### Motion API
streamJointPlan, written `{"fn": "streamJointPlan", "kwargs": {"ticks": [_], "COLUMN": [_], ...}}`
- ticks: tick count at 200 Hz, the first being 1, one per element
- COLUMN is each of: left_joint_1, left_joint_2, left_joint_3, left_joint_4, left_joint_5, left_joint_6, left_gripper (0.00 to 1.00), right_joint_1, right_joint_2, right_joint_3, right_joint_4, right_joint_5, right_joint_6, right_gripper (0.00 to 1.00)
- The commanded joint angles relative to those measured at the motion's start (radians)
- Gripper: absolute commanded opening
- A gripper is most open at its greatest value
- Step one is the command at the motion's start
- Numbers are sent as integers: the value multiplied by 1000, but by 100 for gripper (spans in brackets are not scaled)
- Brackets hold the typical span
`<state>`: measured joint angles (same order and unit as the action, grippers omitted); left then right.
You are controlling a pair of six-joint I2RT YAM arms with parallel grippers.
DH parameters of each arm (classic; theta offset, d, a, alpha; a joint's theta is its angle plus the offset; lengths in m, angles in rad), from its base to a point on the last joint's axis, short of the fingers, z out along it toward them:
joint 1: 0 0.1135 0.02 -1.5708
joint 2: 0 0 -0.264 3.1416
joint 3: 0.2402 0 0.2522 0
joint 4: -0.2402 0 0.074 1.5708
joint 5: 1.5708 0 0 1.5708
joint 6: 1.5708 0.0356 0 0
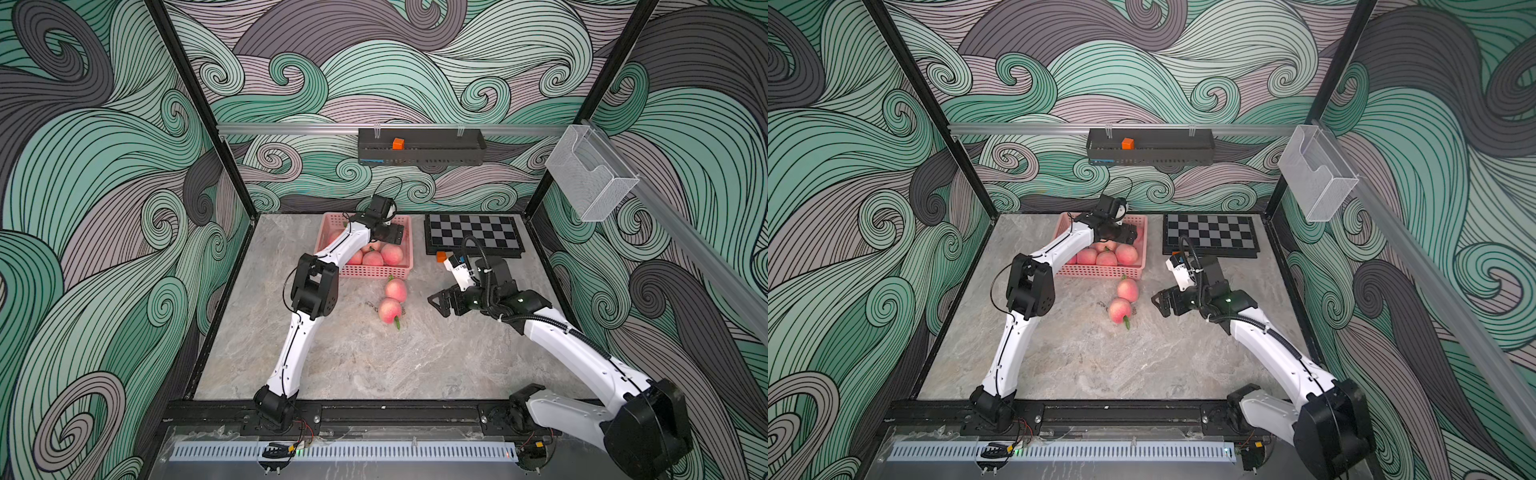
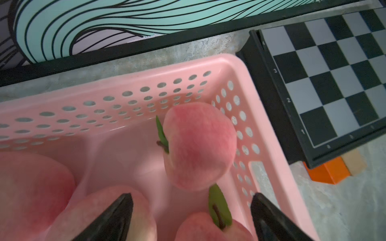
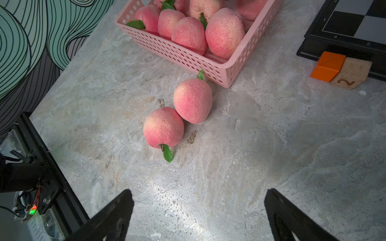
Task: Put the peaches into the basket
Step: Place the peach in the basket, then pick up the peach from the center of the board.
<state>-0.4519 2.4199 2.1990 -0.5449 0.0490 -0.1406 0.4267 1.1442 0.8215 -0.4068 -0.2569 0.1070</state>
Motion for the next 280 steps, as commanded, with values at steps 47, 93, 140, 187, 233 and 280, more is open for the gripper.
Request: {"fn": "streamJointPlan", "kwargs": {"ticks": [47,93,140,187,233,280], "left_joint_1": [6,5,2,2,2,2], "left_joint_2": [-269,-513,-761,-988,-1203,-1301], "left_joint_3": [-145,-426,-725,-1007,-1206,-1313], "left_joint_4": [37,56,-14,-44,-60,-40], "left_joint_5": [17,19,42,31,48,48], "left_joint_6": [8,-81,-152,-169,-213,-243], "left_gripper": [90,90,90,90,90,90], "right_joint_1": [131,165,217,272,297,304], "right_joint_2": [-49,-75,-51,61,212,365], "right_joint_3": [-14,-33,-42,-36,18,63], "right_joint_4": [-19,-32,-18,43,135,243], "right_joint_5": [68,100,123,123,121,108], "right_joint_6": [31,30,31,43,43,68], "right_gripper": [99,99,99,99,99,99]}}
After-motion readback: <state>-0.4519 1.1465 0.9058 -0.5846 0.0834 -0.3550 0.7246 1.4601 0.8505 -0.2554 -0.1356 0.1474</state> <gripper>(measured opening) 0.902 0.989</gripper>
